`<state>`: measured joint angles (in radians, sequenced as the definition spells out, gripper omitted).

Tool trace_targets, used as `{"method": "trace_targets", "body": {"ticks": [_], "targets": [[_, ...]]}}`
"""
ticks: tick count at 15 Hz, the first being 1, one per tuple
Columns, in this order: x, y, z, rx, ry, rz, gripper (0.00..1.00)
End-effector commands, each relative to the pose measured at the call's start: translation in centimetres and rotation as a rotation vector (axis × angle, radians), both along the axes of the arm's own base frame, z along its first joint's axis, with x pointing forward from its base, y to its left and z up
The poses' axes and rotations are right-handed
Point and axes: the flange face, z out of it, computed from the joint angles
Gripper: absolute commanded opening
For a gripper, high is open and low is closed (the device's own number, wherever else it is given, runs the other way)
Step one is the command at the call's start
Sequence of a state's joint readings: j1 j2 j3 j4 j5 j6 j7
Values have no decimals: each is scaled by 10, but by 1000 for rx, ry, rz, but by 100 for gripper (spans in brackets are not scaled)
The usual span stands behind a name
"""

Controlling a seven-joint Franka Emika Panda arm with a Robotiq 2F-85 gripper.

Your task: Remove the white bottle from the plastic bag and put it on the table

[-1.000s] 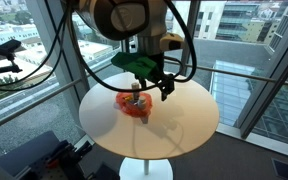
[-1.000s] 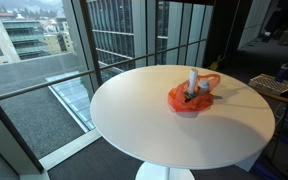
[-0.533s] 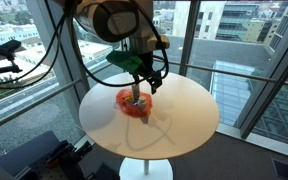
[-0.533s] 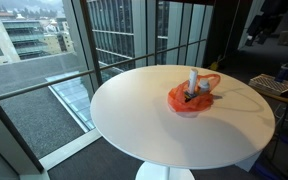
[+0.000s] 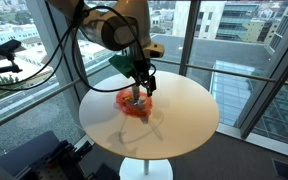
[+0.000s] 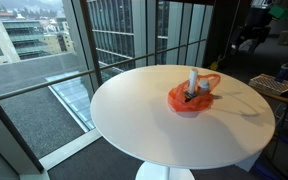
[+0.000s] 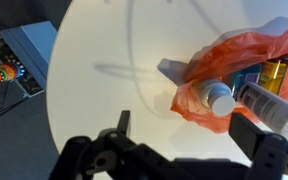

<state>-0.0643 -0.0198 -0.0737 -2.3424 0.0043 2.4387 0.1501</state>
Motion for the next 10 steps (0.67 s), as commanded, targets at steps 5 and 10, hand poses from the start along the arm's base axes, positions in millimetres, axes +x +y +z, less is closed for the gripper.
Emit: {"method": "trace_targets", "body": {"ticks": [5,10], "targets": [[6,-1,-8,-17,-2,-11,100],[20,8,-33,-4,-31,37,100]]}}
